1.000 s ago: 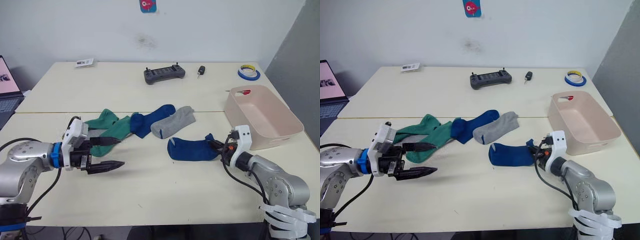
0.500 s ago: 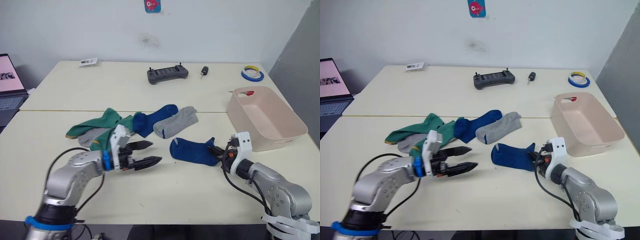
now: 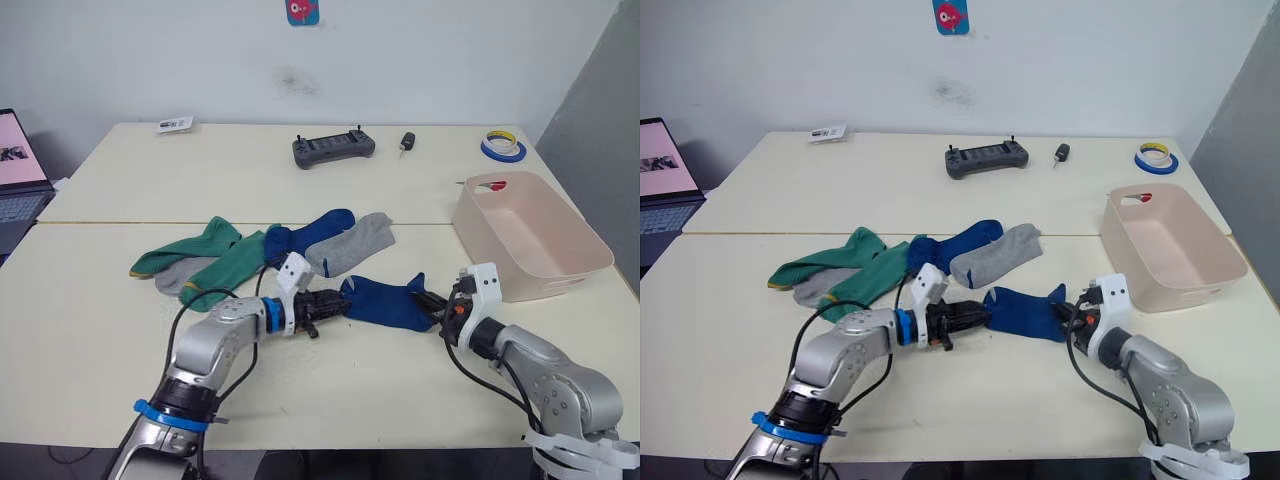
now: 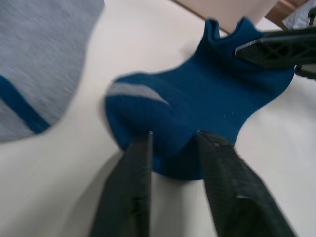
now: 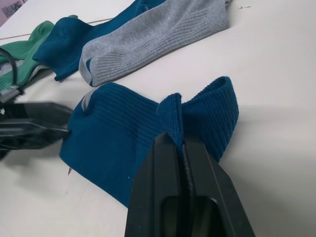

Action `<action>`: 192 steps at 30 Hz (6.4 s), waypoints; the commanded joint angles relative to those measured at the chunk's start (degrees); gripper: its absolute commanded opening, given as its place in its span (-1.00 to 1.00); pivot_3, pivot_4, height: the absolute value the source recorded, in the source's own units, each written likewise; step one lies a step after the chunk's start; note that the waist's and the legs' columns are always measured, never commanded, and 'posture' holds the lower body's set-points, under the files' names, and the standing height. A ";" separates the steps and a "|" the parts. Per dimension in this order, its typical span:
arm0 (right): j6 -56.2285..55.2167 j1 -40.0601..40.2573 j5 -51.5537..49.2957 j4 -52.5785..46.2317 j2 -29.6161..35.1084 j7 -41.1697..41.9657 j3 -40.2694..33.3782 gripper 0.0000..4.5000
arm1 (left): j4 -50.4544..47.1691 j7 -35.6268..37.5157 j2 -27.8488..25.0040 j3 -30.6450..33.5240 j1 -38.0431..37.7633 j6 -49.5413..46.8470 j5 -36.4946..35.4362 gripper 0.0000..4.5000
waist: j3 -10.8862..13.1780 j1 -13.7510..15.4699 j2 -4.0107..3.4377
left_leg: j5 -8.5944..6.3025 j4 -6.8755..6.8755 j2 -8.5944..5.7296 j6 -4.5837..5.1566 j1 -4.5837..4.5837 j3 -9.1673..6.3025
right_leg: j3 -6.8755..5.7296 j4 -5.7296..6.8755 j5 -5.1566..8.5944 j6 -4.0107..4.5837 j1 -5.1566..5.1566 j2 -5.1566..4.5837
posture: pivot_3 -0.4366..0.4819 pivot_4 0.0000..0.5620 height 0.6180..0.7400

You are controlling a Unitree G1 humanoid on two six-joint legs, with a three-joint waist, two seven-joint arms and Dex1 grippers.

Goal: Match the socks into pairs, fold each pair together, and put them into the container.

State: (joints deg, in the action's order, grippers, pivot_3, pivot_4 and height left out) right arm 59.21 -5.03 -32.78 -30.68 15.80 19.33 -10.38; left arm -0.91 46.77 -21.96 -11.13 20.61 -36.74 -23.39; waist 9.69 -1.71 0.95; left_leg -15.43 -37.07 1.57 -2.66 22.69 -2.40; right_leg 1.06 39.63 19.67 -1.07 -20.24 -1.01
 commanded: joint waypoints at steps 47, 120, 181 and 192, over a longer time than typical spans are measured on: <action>-25.46 21.47 1.72 -10.68 11.70 10.88 13.01 0.86 | -26.02 1.35 -11.01 19.16 -39.21 11.29 -5.37 -1.00 | -0.04 0.18 0.05 | 0.00 0.09 0.07 -0.03 -0.03 -0.15 | -0.10 -0.30 0.01 -0.01 0.14 -0.06 | -0.05 -0.47 1.00; -12.99 13.91 -2.93 -9.92 11.73 5.54 13.42 -1.00 | -19.25 5.14 -18.92 16.12 -30.83 0.62 -8.39 -0.99 | -0.28 0.00 -0.15 | 0.00 0.09 0.07 -0.02 -0.06 -0.17 | -0.09 -0.33 0.00 -0.01 0.19 -0.03 | -0.05 -0.47 1.00; -15.57 -11.66 5.77 -12.29 19.85 13.33 19.32 1.00 | -7.97 -9.21 -12.95 20.82 -5.85 1.06 -8.21 0.99 | -0.29 0.16 -0.06 | 0.01 0.01 0.03 -0.02 0.03 -0.27 | -0.17 -0.21 0.00 0.01 0.12 -0.04 | -0.05 -0.47 1.00; -14.27 -9.51 5.83 -14.03 19.85 11.66 18.93 1.00 | -5.25 -17.47 -5.55 16.98 -2.87 4.61 -0.39 0.99 | -0.28 0.07 -0.05 | 0.02 -0.01 0.03 -0.03 0.04 -0.26 | -0.13 -0.17 0.00 0.01 0.09 -0.02 | -0.05 -0.47 1.00</action>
State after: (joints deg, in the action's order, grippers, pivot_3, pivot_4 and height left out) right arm 45.29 -14.32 -27.03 -42.51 35.55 31.24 9.71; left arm -4.17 30.50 -28.38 4.66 17.67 -33.63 -24.04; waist 9.41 -1.65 0.90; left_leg -15.40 -37.10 1.60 -2.70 22.73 -2.68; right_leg 0.91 39.45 19.67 -1.06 -20.15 -1.04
